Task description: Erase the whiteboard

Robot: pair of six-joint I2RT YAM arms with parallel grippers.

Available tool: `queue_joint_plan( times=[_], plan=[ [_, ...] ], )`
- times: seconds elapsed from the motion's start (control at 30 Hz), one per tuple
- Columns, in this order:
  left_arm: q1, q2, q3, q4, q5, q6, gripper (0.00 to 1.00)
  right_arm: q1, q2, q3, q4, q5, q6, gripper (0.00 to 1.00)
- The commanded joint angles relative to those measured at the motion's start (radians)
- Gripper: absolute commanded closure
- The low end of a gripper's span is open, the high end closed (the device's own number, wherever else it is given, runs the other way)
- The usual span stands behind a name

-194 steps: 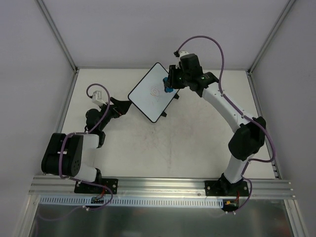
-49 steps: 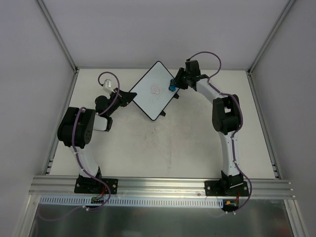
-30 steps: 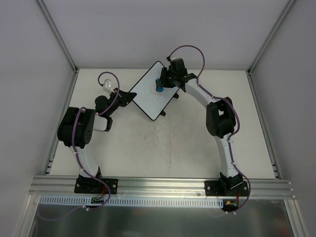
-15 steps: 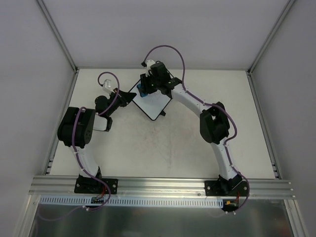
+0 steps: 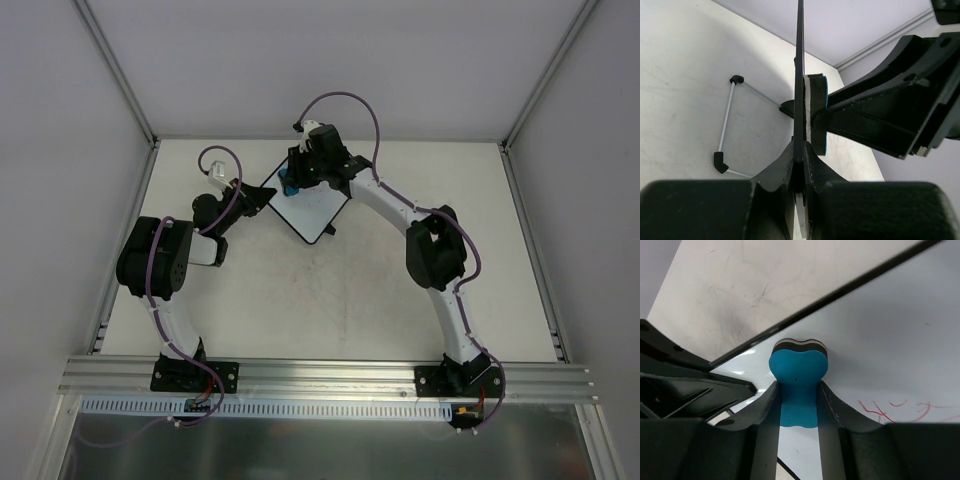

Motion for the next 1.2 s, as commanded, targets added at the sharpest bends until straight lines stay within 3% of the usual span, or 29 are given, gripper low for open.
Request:
queue_joint_plan(
  times=[0.0,0.53,0.87,1.17],
  plan=[
    [-0.018,0.007,-0.021,0.179,0.046,0.063,1.00,-0.063,0.037,-0.053,-0.026,0.019,0.123,1.00],
    [-0.018,0.009,-0.021,0.183,0.046,0.054,1.00,-0.177,0.008,-0.252,-0.022,0.185,0.319,1.00],
    [-0.018,0.009,-0.022,0.186,0.047,0.054,1.00,-0.227,0.011,-0.296,-0.012,0.139,0.373,1.00],
    [-0.018,0.014,-0.019,0.188,0.050,0.050,1.00,-0.231,-0.007,-0.366,0.131,0.023,0.381,1.00]
  ],
)
